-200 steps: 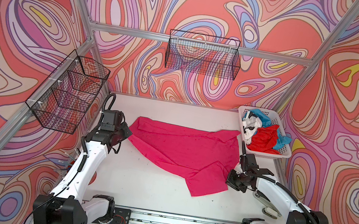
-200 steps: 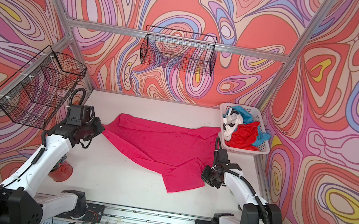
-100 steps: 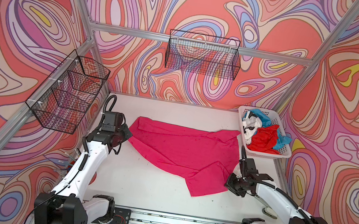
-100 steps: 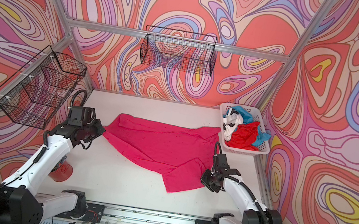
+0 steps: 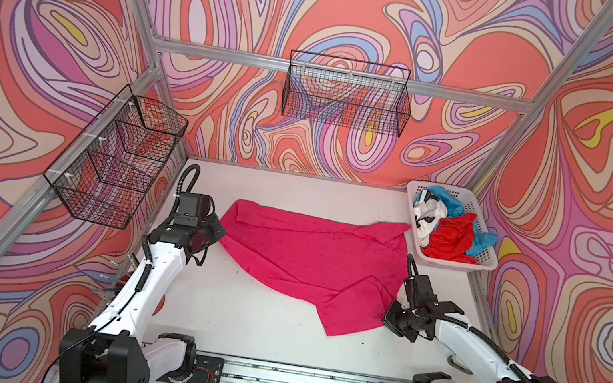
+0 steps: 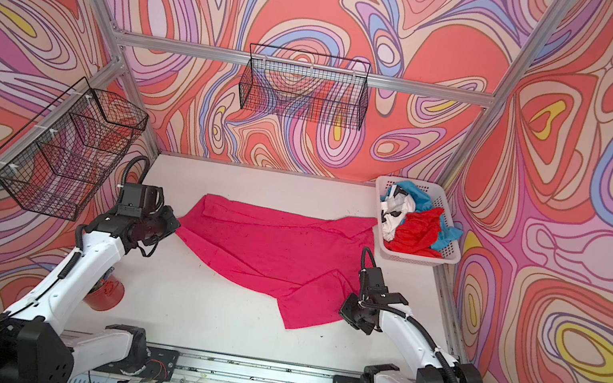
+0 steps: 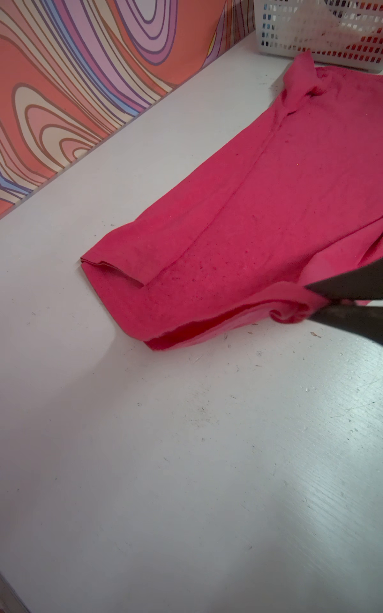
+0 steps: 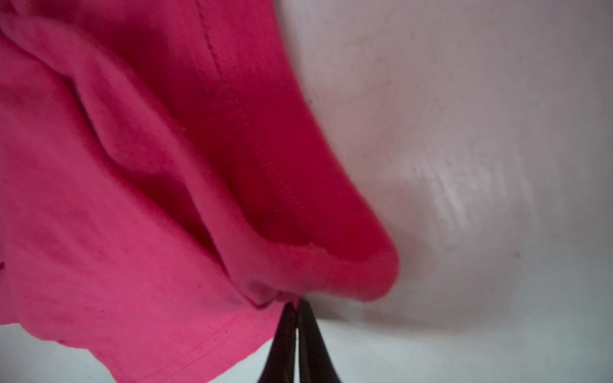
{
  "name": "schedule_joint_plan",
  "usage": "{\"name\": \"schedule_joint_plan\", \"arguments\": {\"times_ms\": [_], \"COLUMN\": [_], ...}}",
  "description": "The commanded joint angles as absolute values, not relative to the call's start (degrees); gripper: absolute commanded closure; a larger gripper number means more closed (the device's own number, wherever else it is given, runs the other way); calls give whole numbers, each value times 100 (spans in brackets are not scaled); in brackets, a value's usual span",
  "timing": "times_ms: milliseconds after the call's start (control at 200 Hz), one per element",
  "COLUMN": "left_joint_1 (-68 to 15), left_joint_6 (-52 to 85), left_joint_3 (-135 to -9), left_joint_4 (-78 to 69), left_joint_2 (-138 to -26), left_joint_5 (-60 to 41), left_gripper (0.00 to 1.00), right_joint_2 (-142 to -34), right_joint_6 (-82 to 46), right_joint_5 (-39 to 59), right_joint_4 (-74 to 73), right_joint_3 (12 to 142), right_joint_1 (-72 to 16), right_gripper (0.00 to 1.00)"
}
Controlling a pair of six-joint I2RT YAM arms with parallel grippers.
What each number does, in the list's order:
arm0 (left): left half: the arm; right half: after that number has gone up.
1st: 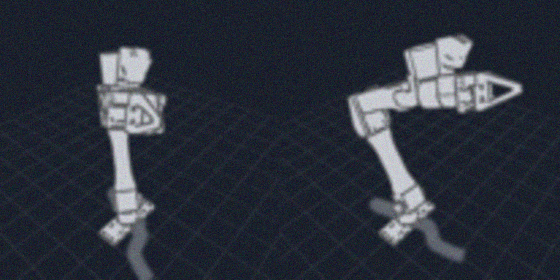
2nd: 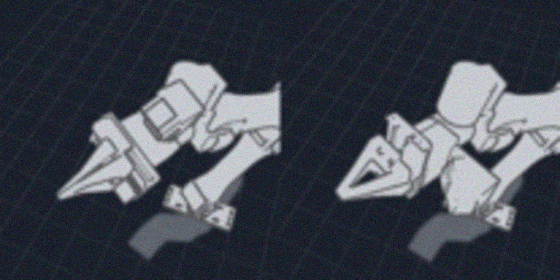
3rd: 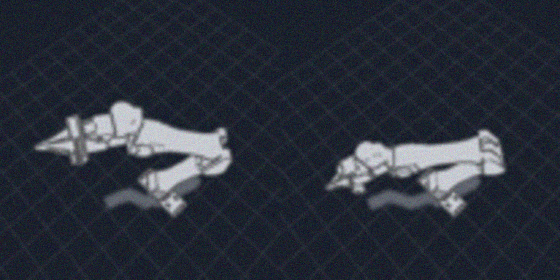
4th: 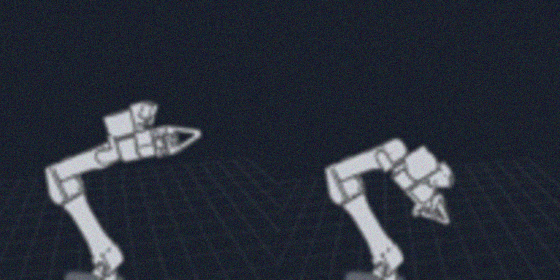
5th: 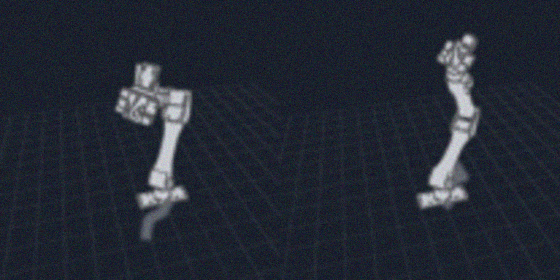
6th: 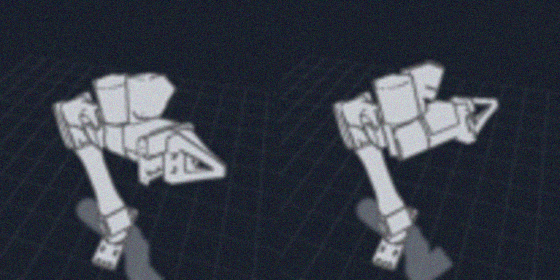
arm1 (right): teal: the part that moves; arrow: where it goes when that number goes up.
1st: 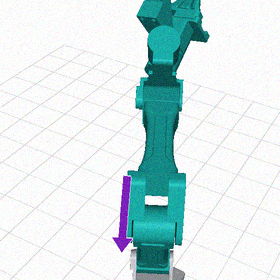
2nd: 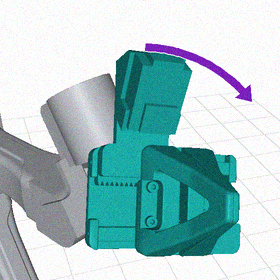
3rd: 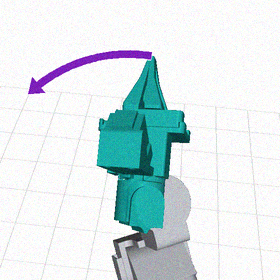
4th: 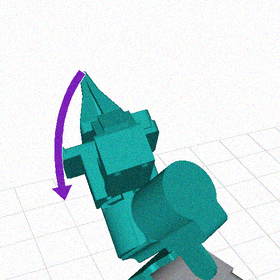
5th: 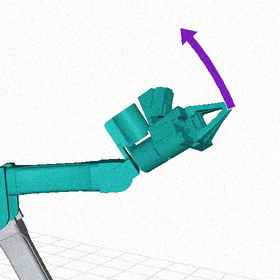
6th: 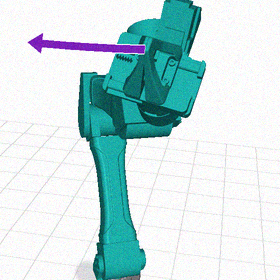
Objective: Fold and stack the t-shirts
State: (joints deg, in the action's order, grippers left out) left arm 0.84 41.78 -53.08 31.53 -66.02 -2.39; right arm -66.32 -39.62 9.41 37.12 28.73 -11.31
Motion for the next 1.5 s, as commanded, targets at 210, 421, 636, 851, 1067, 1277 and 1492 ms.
{"name": "schedule_joint_plan", "arguments": {"times_ms": [210,421,636,851,1067,1277,1492], "left_joint_1": [106,112,110,107,105,111,109], "left_joint_6": [4228,4240,4197,4233,4210,4202,4192], "left_joint_3": [-5282,-5281,-5322,-5310,-5305,-5293,-5291], "left_joint_4": [3138,3150,3170,3142,3179,3190,3196], "left_joint_2": [-6491,-6451,-6484,-6519,-6504,-6502,-6524], "left_joint_5": [-268,-234,-207,-247,-224,-212,-202], "left_gripper": [100,100,100,100,100,100,100], "right_joint_2": [-6084,-5511,-5256,-5498,-6116,-6442,-6881], "right_joint_6": [-4245,-5398,-5622,-5354,-4995,-4975,-4857], "right_joint_5": [1182,1292,1104,509,-127,-488,-446], "right_joint_4": [4306,4376,4980,5047,4633,4018,3482], "right_joint_3": [3597,3120,3072,3208,3131,2961,2831], "right_joint_1": [-1253,-2190,-2628,-2628,-2628,-2628,-2628], "right_gripper": [100,100,96,57,53,56,57]}}
